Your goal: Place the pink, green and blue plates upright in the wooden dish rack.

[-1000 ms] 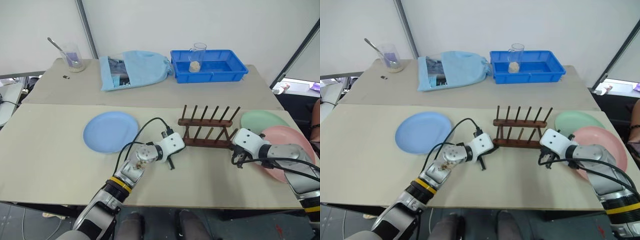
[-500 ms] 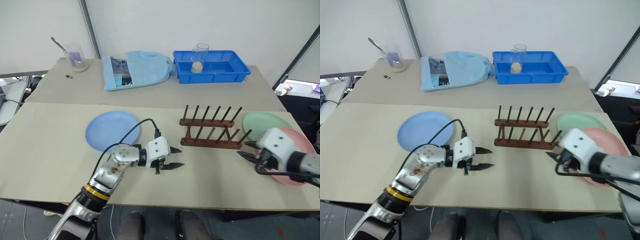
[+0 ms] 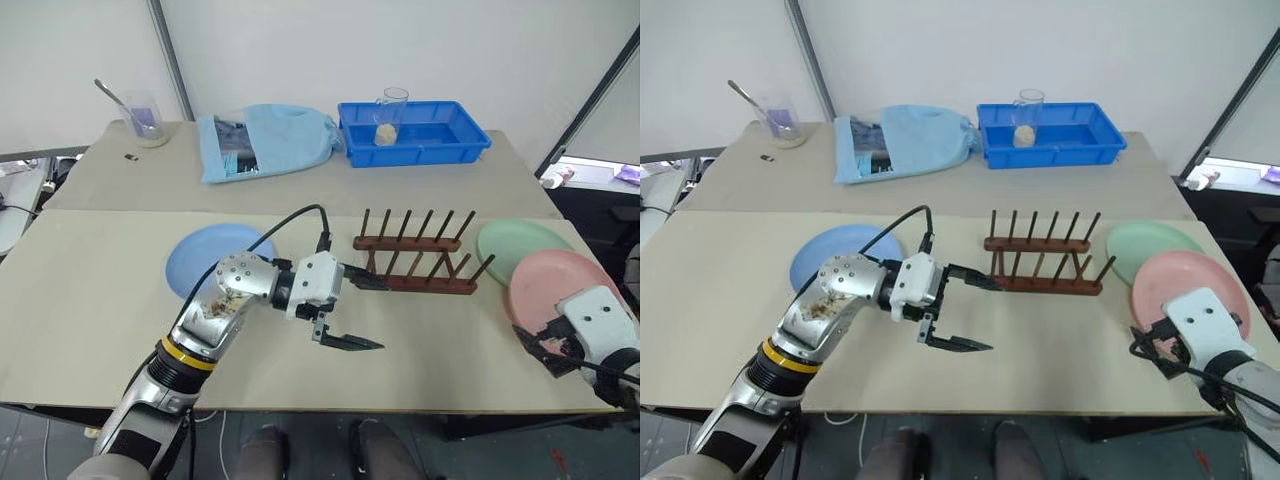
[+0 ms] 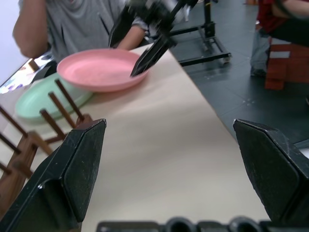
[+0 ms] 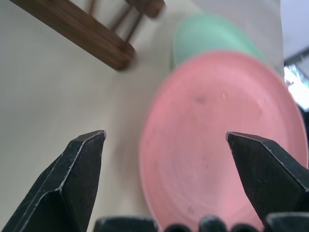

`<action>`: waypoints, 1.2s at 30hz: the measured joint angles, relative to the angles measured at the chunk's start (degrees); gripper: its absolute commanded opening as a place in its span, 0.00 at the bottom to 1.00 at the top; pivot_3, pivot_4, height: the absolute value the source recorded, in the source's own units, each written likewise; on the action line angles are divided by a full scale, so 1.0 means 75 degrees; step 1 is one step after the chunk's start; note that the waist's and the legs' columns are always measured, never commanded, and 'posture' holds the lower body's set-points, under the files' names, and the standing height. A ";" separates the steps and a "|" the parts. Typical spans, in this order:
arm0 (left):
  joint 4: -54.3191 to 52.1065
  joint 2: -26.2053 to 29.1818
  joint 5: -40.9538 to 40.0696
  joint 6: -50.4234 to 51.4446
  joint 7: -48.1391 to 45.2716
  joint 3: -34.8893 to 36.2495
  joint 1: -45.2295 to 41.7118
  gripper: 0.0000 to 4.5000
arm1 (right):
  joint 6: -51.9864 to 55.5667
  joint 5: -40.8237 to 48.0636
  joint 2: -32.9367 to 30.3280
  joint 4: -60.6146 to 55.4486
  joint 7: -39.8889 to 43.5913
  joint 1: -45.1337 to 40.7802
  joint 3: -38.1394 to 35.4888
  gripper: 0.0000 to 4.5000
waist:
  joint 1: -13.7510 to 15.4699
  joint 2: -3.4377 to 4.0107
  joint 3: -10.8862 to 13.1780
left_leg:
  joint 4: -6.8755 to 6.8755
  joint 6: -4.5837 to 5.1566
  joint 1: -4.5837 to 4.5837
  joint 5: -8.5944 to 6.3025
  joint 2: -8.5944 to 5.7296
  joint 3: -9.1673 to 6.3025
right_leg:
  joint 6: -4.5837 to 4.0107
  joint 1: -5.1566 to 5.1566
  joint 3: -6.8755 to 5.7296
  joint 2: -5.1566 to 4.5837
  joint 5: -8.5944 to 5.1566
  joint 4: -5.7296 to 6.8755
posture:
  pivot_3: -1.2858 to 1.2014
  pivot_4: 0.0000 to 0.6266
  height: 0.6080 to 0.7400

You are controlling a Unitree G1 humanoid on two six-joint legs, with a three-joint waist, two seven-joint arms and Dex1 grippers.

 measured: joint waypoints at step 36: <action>0.0086 -0.0040 0.0188 -0.0402 0.0297 -0.0105 0.0320 1.00 | 0.1445 0.0165 0.0076 0.0002 -0.0817 -0.0831 0.0345 0.01 | 0.0015 0.0014 -0.0001 | -0.0011 0.0013 -0.0019 -0.0007 -0.0001 -0.0017 | 0.0001 -0.0007 0.0002 0.0012 -0.0013 -0.0001 | 0.52 0.24 1.00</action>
